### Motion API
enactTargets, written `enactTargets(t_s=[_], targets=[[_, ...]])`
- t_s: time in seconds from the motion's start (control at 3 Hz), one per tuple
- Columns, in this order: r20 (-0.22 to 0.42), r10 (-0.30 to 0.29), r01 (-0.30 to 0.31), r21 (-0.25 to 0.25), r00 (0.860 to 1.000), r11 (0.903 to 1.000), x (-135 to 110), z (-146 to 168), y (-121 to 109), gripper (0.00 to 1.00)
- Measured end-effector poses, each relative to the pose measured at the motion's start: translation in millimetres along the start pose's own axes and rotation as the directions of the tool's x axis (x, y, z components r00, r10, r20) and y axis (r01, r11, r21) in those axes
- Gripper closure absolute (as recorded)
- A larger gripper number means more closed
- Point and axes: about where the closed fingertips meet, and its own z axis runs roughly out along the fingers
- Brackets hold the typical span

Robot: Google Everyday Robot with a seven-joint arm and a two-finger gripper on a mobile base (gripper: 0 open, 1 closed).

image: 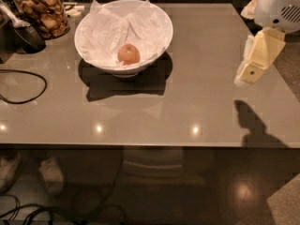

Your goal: Pick apple from white bowl

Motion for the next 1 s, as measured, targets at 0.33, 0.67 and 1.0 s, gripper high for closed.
enactTargets(t_s=[0.33,0.67,1.0], targets=[[0.070,0.022,-0.018,-0.048,0.997,0.9987,-56.7,27.7,-39.9,0.00],[0.083,0.017,-0.014,-0.037,0.996,0.9992,-62.9,26.6,-44.1,0.00],[0.077,0.028,-0.026,-0.031,0.997,0.9992,-64.4,30.0,-44.5,0.00]])
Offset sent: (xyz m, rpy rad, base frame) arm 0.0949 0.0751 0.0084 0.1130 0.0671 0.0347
